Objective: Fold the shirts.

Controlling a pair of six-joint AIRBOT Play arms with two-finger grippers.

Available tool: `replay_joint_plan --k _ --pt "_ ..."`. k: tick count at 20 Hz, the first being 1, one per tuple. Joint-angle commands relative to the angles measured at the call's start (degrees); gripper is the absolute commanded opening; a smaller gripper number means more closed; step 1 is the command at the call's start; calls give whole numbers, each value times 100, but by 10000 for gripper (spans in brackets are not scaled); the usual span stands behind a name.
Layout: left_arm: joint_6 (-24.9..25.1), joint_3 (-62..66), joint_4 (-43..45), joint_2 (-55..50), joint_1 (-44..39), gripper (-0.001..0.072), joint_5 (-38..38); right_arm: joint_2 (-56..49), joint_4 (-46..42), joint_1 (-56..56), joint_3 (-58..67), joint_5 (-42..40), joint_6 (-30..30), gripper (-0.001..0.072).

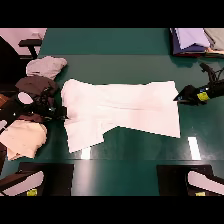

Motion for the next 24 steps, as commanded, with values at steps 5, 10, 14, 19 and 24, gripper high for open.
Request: replay_joint_plan --k 5,10,14,19,24 --pt "184 503 -37 1209 2 33 -503 841 -951 -1572 -1755 66 -20 533" --pt "181 503 -162 1252 2 33 -579 706 -245 -2371 -3060 -444 -564 462" --pt "179 503 -168 1252 2 33 -570 203 308 -1705 -3316 -1008 -706 430" --pt "179 542 -166 1316 2 33 -706 129 538 -986 -3259 -1268 -754 19" --pt "7 2144 -160 1928 2 33 -820 1438 647 -925 -1556 -656 -765 12"
